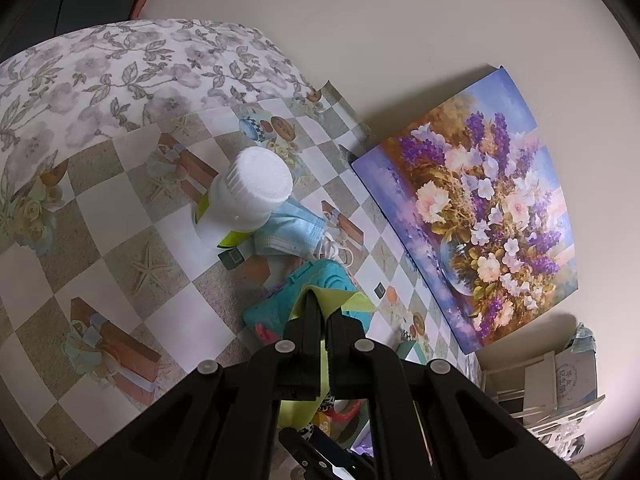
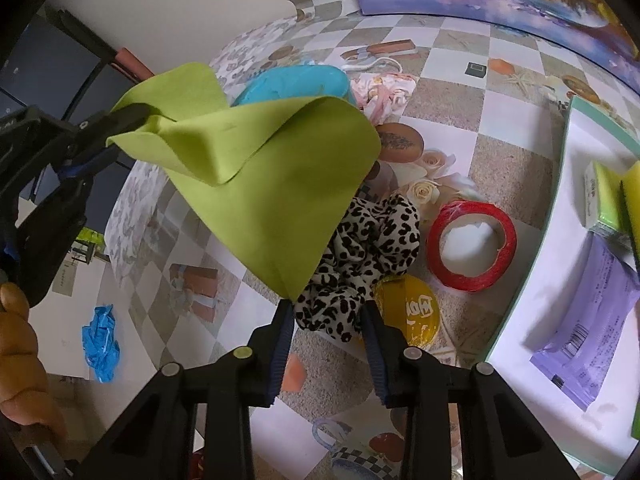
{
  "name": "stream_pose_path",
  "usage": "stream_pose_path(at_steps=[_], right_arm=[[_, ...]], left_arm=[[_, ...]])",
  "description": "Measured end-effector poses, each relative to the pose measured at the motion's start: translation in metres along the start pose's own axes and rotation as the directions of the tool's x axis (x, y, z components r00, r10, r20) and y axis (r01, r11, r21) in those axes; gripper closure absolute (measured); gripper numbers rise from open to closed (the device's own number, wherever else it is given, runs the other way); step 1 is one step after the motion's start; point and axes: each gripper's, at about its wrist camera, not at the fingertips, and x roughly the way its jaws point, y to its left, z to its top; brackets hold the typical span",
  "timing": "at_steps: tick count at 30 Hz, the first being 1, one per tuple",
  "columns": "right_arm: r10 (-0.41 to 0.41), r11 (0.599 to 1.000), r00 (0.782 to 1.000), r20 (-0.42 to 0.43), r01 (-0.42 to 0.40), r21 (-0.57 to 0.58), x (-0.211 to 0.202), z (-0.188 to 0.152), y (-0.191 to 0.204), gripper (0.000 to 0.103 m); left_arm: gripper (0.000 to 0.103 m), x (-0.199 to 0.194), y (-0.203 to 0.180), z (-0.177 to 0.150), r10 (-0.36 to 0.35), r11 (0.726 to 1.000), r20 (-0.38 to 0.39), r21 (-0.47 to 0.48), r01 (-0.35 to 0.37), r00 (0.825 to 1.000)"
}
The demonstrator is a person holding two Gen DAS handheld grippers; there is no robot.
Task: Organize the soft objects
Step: 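Grasp leopard-print scrunchie with right gripper while left gripper holds felt cloth, then carry felt cloth into tray with left gripper while right gripper drops scrunchie there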
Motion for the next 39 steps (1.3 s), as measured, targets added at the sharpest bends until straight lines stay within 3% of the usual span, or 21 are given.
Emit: stream_pose_path(at_steps=[4, 6, 17, 27, 34, 39], right_arm=[[0.004, 1.0, 1.0, 0.002, -0.004, -0.006, 0.0, 0.0, 0.001, 0.087], [0.008, 1.0, 1.0, 0.004, -0.008, -0.001, -0.001, 0.0, 0.001, 0.09], [0.088, 0.994, 0.996, 0.028, -0.089, 0.061, -0.016, 0.0, -0.012, 0.091], [0.085, 0.992, 0.992, 0.09, -0.093, 0.086, -0.038, 0.003, -0.02, 0.093], [0.12, 0.984, 0.949, 0.292, -0.153, 0.094, -0.1, 0.005, -0.015, 0.094], [0.047, 0.986, 0.915, 0.401, -0.106, 0.125, -0.142, 0.004, -0.02, 0.094]], left_arm=[[0.101, 0.002, 0.0, -0.001, 0.002, 1.0, -0.011, 0.001, -0.002, 1.0], [0.101, 0.003, 0.0, -0.001, 0.005, 1.0, -0.015, 0.003, -0.005, 1.0], [0.101, -0.002, 0.006, 0.001, 0.043, 0.999, 0.025, -0.015, -0.042, 0.999], [0.101, -0.005, 0.005, 0.003, 0.027, 1.0, 0.035, -0.002, -0.027, 0.999], [0.101, -0.018, -0.032, -0.003, -0.076, 0.991, 0.049, 0.111, 0.07, 0.996], [0.101, -0.032, -0.058, -0.008, -0.142, 0.976, 0.061, 0.173, 0.13, 0.988]])
